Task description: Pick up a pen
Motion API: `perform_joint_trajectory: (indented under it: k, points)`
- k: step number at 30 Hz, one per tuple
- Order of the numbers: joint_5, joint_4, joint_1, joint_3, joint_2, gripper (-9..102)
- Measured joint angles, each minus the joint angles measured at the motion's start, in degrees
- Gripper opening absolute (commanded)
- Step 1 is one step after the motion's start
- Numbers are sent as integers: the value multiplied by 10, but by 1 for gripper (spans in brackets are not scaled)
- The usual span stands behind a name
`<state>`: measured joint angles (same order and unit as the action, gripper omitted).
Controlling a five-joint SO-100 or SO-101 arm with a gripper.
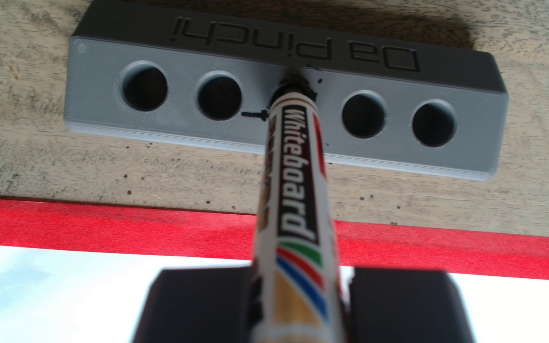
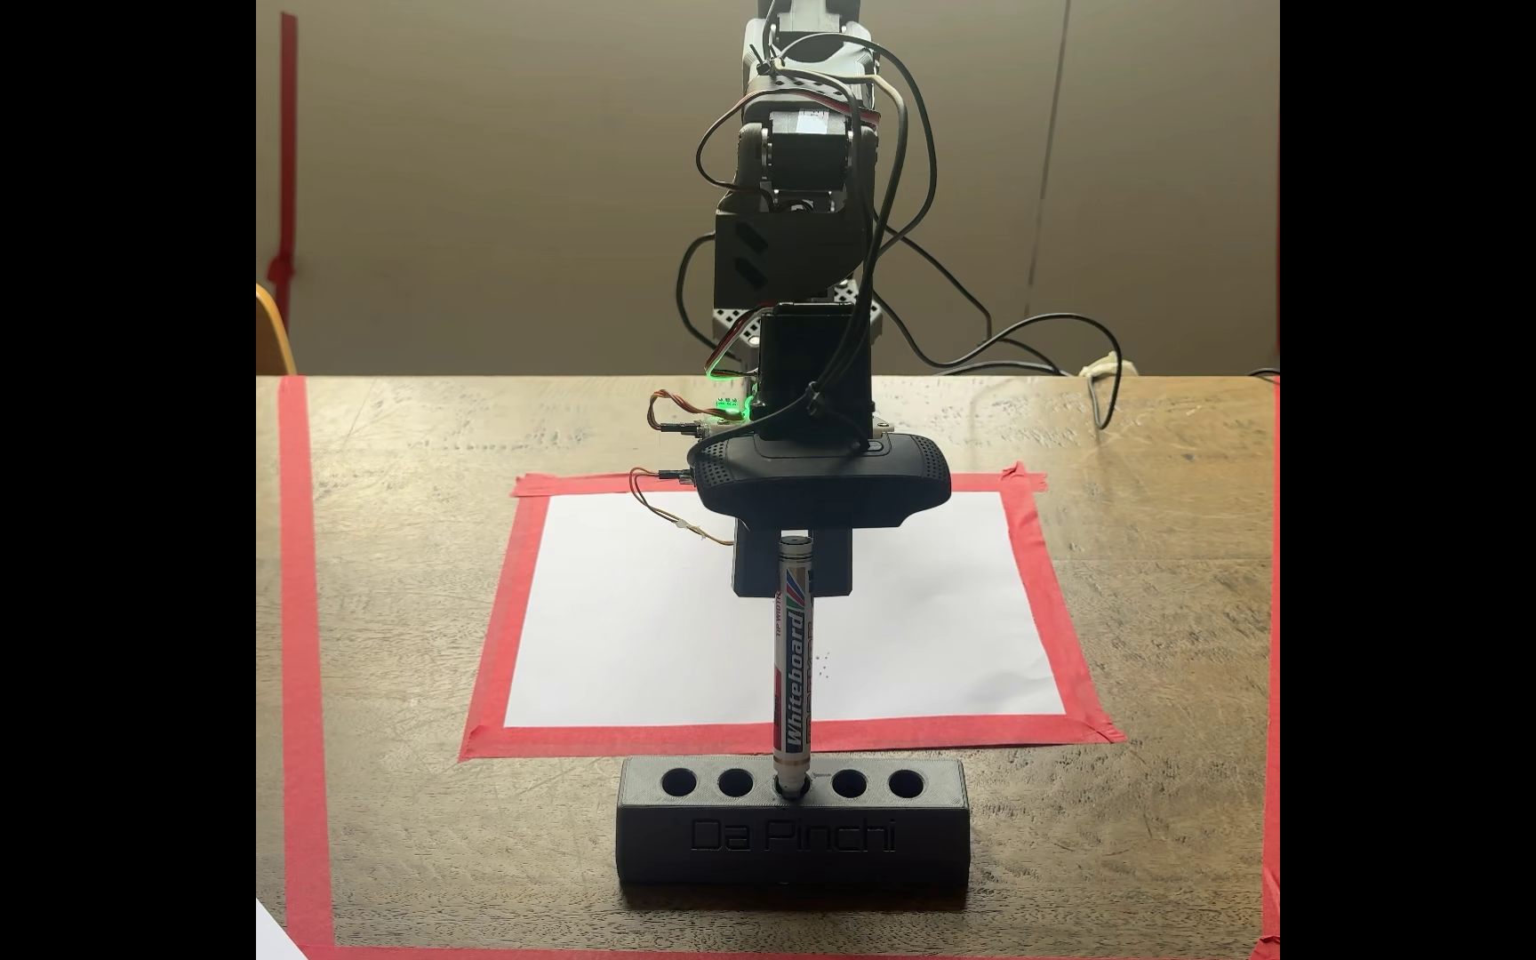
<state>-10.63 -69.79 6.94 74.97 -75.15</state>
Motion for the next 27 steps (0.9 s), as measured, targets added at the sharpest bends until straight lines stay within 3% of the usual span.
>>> perform_joint_trajectory:
  k: [27]
  points:
    - [0,-18,0,0,-33,-1]
